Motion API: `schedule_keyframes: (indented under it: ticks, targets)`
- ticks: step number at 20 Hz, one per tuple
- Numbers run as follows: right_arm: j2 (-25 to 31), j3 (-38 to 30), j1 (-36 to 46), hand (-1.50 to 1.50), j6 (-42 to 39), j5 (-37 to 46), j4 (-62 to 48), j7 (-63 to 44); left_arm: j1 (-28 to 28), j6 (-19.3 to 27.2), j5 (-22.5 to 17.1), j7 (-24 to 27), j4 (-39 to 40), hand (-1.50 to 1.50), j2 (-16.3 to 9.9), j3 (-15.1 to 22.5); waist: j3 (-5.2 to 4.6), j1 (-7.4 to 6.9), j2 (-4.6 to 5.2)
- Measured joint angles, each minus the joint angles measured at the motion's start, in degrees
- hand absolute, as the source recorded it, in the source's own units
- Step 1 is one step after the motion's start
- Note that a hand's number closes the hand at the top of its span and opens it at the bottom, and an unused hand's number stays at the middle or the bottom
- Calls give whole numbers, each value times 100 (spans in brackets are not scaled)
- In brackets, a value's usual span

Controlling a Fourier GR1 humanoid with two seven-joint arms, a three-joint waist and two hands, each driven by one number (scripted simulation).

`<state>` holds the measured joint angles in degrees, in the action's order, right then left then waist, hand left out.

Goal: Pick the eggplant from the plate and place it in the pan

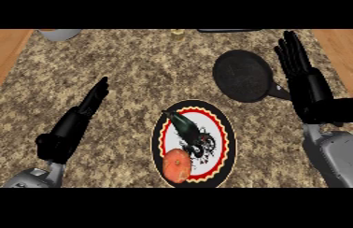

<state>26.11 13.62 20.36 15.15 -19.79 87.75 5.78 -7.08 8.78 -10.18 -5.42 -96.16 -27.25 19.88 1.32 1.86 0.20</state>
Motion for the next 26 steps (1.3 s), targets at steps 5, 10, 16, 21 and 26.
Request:
schedule_keyframes:
  ticks: [5, 10, 16, 21, 26]
  targets:
    - [-121, 617, 547, -150, -342, 230, -1008, -897, -221, -70, 51, -113, 67, 0, -10, -33, -104, -434, 90]
    - [387, 1801, 986, 150, -643, 1625, -1870, -1548, -350, -115, 24, -206, 186, 0, 55, -6, -188, -763, 165]
    - [-819, 2151, 1604, -150, -317, 2344, -3602, -1644, -409, -150, -57, -354, 484, 0, 178, -196, -140, -496, 75]
    - [-1048, 2513, 2313, -150, -1291, 2625, -4090, -2345, -417, -148, -18, -354, 636, 0, 265, -282, -138, -376, 27]
    - [-1266, 2846, 3174, -150, -2426, 2871, -4455, -3173, -409, -187, 13, -318, 709, 0, 300, -335, -140, -359, 6]
